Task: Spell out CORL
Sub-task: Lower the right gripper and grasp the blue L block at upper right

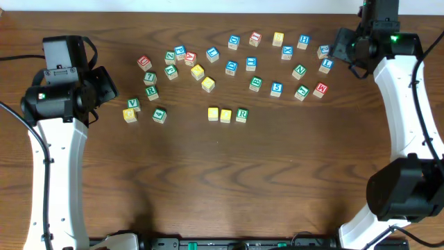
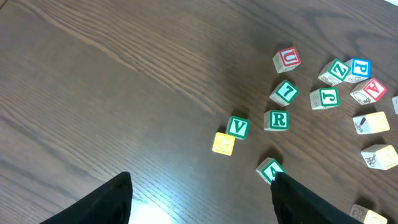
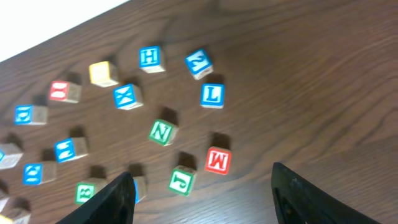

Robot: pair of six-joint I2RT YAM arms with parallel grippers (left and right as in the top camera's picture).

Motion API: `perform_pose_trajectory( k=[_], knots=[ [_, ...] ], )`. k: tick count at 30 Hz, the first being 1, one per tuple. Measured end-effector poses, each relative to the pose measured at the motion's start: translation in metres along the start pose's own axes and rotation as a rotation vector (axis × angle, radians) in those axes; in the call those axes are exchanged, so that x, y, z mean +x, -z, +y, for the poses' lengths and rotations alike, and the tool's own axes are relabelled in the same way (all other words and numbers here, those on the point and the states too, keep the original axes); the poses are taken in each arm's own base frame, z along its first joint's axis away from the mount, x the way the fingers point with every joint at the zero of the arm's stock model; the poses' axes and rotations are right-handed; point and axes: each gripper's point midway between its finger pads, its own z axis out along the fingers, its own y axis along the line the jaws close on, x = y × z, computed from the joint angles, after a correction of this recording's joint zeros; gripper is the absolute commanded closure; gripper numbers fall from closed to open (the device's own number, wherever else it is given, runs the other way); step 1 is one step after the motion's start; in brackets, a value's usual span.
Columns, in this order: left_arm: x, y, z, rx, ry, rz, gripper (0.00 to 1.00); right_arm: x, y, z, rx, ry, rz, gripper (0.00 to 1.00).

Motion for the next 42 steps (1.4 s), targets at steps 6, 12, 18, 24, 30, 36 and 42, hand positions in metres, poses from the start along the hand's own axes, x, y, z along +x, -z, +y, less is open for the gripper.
perform_pose_trajectory(
  k=[6, 12, 18, 24, 30, 36, 42],
  knots=[
    [0.004, -0.003, 0.001, -0.004, -0.002, 0.011, 0.29, 0.002, -0.033, -0.009, 0.029, -0.011, 0.025, 0.36],
    [0.006, -0.005, 0.001, -0.006, -0.004, 0.018, 0.29, 0.009, -0.077, -0.01, 0.04, -0.01, 0.051, 0.36],
    [0.006, -0.005, 0.001, -0.006, -0.004, 0.018, 0.29, 0.023, -0.117, -0.013, 0.056, -0.008, 0.092, 0.35],
    [0.006, -0.005, 0.001, -0.006, -0.004, 0.018, 0.29, 0.041, -0.152, -0.018, 0.073, -0.006, 0.14, 0.36],
    [0.006, -0.005, 0.001, -0.006, -0.004, 0.018, 0.29, 0.046, -0.179, -0.02, 0.072, -0.007, 0.131, 0.39],
    [0.006, -0.005, 0.001, -0.006, -0.004, 0.018, 0.29, 0.052, -0.205, -0.024, 0.078, -0.009, 0.123, 0.42],
    [0.006, -0.005, 0.001, -0.006, -0.004, 0.018, 0.29, 0.043, -0.208, -0.021, 0.067, -0.012, 0.086, 0.5]
  ],
)
